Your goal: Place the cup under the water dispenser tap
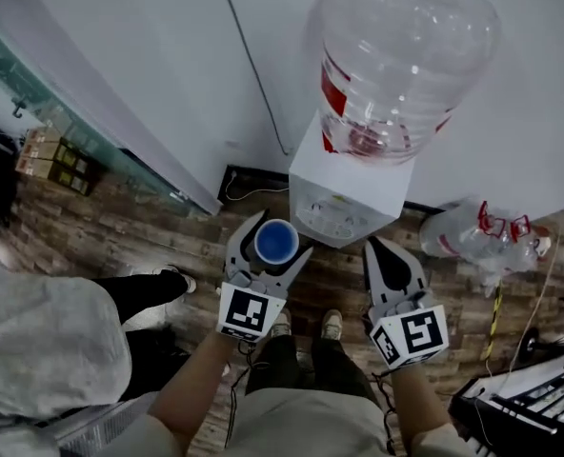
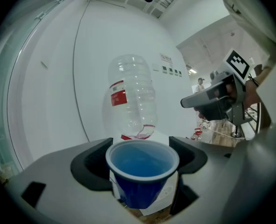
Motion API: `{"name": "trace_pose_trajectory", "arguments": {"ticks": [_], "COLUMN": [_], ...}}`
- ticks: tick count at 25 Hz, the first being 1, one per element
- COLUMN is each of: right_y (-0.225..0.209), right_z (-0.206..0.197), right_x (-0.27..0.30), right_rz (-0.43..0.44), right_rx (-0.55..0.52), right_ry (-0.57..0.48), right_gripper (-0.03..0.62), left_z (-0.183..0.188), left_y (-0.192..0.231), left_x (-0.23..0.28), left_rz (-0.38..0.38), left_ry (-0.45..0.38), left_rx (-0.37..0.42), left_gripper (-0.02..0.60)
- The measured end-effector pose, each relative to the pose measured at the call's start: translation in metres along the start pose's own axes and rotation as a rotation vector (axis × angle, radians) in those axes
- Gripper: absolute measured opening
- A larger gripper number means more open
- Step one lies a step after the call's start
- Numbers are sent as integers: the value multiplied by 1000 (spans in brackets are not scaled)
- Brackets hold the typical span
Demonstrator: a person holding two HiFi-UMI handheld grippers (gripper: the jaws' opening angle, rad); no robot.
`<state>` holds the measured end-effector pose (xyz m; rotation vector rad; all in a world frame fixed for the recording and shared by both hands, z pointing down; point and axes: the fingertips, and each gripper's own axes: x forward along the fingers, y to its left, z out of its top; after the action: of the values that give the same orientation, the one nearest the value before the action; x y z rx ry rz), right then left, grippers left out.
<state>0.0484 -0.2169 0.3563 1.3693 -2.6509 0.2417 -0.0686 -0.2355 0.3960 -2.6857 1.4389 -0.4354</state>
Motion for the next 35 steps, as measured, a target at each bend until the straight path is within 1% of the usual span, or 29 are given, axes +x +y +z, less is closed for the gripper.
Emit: {"name": "trace_pose_trajectory", "arguments": {"ticks": [2,5,8,12,16,20,24,29,32,35], "right_y": [-3,-9,-12,-14,-23,-25,-26,-31,-34,-38], "right_z": [-16,-43,-69,-104,-136,-171,-209,-254,-280,-301], "right_x": [9,22,32,49,66,83,98,109,118,127], "right_rz": [24,53,58,67,67,76,79,82,86,90], "right_rx": [-1,8,26,25,37,33,34,44,44,52], "right_ry": [-6,4,8,7,-5,-5,8,33,45,57], "right_gripper": [8,8,8,8,8,8,8,8,7,8], "left_z": [-18,-40,-67,-108,-150,-193,-242,-296,-325,-348], "left_y": [-4,-9,-13,-18,-21,-24,-33,-48,-50,-46], "left_x": [12,28,41,61,84,105,129,158,178,196], "left_rz": [10,26,39,38,48,43,20,8,23,65], "left_ry": [9,-8,-5,7,-5,-8,11,-11,-7,-21], "left_rx": [-18,-39,-40,-39,-64,-86,-97,-152,-175,-193], "left_gripper": [379,377,378,378,379,377,378,377,377,377]}}
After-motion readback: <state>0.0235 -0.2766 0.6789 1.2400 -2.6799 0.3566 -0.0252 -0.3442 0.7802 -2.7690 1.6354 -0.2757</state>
